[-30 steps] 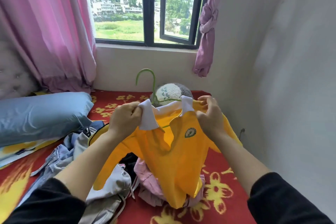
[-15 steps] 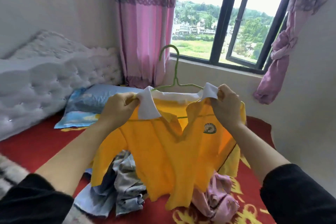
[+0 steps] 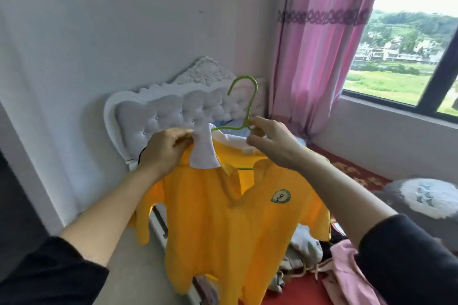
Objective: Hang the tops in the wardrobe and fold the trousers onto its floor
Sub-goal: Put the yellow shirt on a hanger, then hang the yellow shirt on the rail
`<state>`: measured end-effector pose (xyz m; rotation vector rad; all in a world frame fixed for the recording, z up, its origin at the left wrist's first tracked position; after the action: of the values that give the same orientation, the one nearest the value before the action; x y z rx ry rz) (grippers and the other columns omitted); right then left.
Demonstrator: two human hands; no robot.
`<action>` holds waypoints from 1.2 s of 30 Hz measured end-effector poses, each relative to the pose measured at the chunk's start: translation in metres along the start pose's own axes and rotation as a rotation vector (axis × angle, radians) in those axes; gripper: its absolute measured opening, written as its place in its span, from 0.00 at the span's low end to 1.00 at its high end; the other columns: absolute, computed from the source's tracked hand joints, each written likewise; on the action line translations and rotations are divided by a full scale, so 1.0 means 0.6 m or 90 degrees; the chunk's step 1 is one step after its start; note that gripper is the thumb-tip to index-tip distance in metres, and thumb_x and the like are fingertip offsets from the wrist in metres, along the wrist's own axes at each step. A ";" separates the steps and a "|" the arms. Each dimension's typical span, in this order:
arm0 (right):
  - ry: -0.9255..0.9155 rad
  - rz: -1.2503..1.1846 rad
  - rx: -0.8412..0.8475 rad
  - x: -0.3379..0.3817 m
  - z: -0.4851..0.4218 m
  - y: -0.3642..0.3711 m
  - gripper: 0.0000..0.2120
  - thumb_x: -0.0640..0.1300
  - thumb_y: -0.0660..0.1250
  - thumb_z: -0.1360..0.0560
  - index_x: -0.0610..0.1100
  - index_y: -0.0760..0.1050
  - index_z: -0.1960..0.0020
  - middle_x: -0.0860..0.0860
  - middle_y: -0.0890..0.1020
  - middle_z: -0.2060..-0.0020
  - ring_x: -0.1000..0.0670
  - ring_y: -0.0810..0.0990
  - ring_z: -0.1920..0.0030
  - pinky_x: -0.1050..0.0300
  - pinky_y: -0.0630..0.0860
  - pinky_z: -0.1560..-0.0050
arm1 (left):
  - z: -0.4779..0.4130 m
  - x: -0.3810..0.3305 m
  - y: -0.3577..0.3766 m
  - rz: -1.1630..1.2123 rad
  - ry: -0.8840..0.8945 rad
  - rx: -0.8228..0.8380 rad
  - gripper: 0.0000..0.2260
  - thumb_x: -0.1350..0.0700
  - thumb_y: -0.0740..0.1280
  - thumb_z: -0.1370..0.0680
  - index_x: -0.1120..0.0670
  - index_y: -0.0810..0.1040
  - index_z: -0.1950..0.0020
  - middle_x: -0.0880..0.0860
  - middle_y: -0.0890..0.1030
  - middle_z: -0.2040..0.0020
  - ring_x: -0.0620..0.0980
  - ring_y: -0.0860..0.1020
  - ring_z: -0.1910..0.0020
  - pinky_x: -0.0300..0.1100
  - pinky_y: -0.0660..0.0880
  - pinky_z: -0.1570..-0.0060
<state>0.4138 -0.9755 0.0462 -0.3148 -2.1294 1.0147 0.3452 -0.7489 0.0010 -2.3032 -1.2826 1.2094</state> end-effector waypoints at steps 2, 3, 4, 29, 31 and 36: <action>-0.023 0.000 0.042 0.046 -0.042 0.062 0.14 0.53 0.65 0.25 0.42 0.74 0.61 0.50 0.73 0.70 0.52 0.68 0.69 0.54 0.66 0.66 | 0.019 0.049 -0.055 -0.033 -0.010 0.001 0.11 0.56 0.65 0.21 0.50 0.81 0.40 0.44 0.81 0.44 0.40 0.75 0.45 0.30 0.68 0.48; -0.029 -0.004 0.056 0.063 -0.061 0.088 0.17 0.52 0.65 0.24 0.39 0.74 0.61 0.49 0.71 0.71 0.53 0.65 0.70 0.55 0.64 0.67 | 0.029 0.076 -0.087 -0.054 -0.018 -0.007 0.11 0.56 0.65 0.21 0.48 0.81 0.40 0.42 0.80 0.44 0.40 0.75 0.44 0.29 0.68 0.48; -0.030 -0.013 0.070 0.081 -0.080 0.115 0.18 0.52 0.65 0.23 0.37 0.74 0.61 0.50 0.70 0.71 0.53 0.64 0.70 0.56 0.62 0.68 | 0.042 0.105 -0.121 -0.076 -0.032 -0.023 0.11 0.55 0.65 0.21 0.46 0.81 0.40 0.41 0.80 0.44 0.41 0.75 0.45 0.30 0.69 0.49; -0.179 -0.032 0.303 0.571 -0.333 0.605 0.13 0.53 0.62 0.21 0.49 0.77 0.60 0.52 0.79 0.69 0.50 0.76 0.62 0.48 0.74 0.48 | 0.315 0.520 -0.367 -0.454 -0.422 0.233 0.12 0.52 0.58 0.17 0.55 0.79 0.48 0.54 0.77 0.44 0.56 0.75 0.45 0.49 0.72 0.48; -0.197 -0.020 0.304 0.600 -0.350 0.634 0.13 0.54 0.62 0.21 0.47 0.78 0.57 0.49 0.80 0.65 0.46 0.79 0.58 0.47 0.75 0.47 | 0.311 0.540 -0.399 -0.396 -0.449 0.237 0.11 0.51 0.59 0.18 0.54 0.77 0.52 0.53 0.77 0.47 0.56 0.76 0.47 0.49 0.73 0.50; -0.244 -0.018 0.294 0.666 -0.410 0.702 0.16 0.53 0.61 0.20 0.48 0.74 0.64 0.51 0.81 0.71 0.55 0.75 0.70 0.62 0.70 0.68 | 0.274 0.604 -0.501 -0.245 -0.451 0.116 0.13 0.56 0.59 0.20 0.46 0.77 0.38 0.45 0.74 0.39 0.49 0.76 0.45 0.38 0.72 0.54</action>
<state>0.2743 -0.3605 0.0394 0.1466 -2.1318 1.6081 0.1412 -0.3145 -0.1344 -1.4335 -1.6324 1.9640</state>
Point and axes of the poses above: each hand's wrist, its own z-axis away from the middle knuckle, its own y-axis out of the palm, x = y × z, the point moved 6 cm from there along -z, towards the middle knuckle
